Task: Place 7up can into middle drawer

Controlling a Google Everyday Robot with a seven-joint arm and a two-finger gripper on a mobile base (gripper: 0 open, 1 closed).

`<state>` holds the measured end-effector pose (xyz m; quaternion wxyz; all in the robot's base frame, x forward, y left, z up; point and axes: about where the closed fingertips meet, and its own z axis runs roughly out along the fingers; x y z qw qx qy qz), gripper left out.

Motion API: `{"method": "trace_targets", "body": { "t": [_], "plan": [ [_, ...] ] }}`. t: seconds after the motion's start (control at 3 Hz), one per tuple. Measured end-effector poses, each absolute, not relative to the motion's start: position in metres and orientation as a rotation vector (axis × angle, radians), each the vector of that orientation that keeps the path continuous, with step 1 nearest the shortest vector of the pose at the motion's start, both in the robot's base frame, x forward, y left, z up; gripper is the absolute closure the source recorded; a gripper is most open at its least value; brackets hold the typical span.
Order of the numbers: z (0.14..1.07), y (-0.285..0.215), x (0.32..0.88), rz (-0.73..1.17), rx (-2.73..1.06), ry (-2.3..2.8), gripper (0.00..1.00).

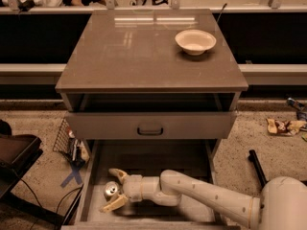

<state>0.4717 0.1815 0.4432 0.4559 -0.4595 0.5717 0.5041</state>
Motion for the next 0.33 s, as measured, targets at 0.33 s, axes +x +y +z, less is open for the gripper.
{"method": "trace_targets", "body": {
  "t": [0.33],
  "plan": [
    [0.4432, 0.1815, 0.4717, 1.243, -1.133, 1.410, 0.00]
  ]
}}
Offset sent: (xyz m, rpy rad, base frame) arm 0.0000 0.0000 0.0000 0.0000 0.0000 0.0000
